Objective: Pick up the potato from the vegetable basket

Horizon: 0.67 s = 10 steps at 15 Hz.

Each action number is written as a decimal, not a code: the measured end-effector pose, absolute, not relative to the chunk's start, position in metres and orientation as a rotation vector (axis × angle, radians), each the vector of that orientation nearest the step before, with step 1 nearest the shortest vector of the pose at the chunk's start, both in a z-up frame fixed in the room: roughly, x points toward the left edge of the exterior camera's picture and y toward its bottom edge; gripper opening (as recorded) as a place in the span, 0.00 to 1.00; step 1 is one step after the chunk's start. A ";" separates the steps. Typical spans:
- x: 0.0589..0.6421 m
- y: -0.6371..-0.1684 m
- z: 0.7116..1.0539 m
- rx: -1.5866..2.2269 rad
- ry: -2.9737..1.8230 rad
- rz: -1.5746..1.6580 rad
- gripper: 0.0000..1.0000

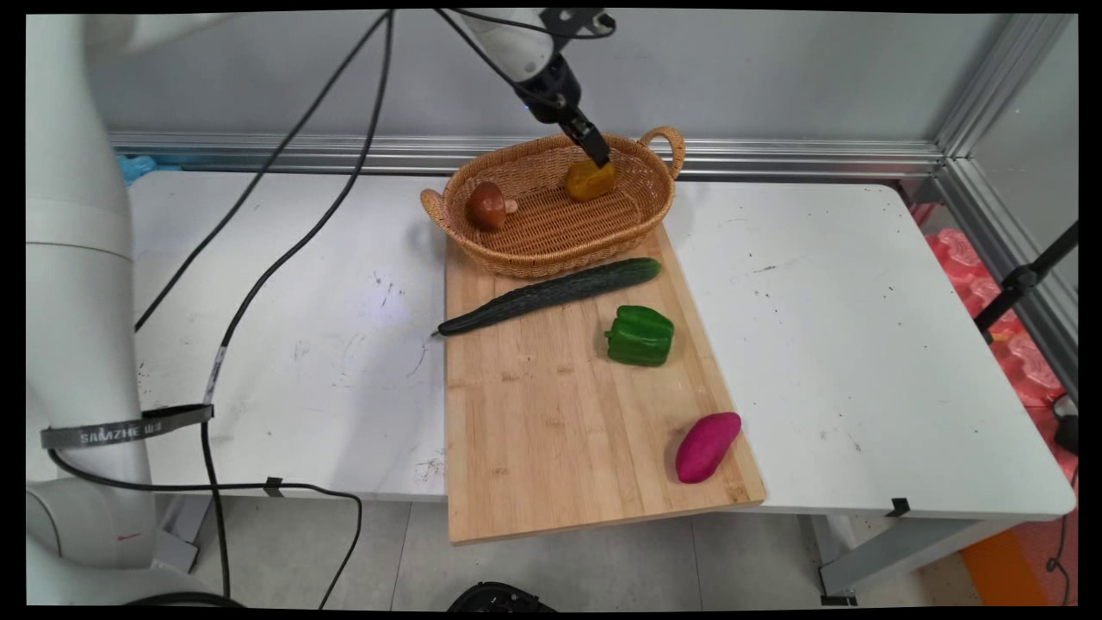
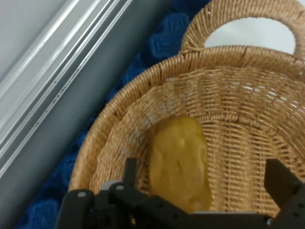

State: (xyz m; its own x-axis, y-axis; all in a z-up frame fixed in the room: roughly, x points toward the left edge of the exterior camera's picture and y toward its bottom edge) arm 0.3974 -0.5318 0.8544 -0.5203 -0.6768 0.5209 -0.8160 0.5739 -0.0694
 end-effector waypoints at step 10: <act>0.376 -0.569 0.823 1.218 -2.437 0.394 1.00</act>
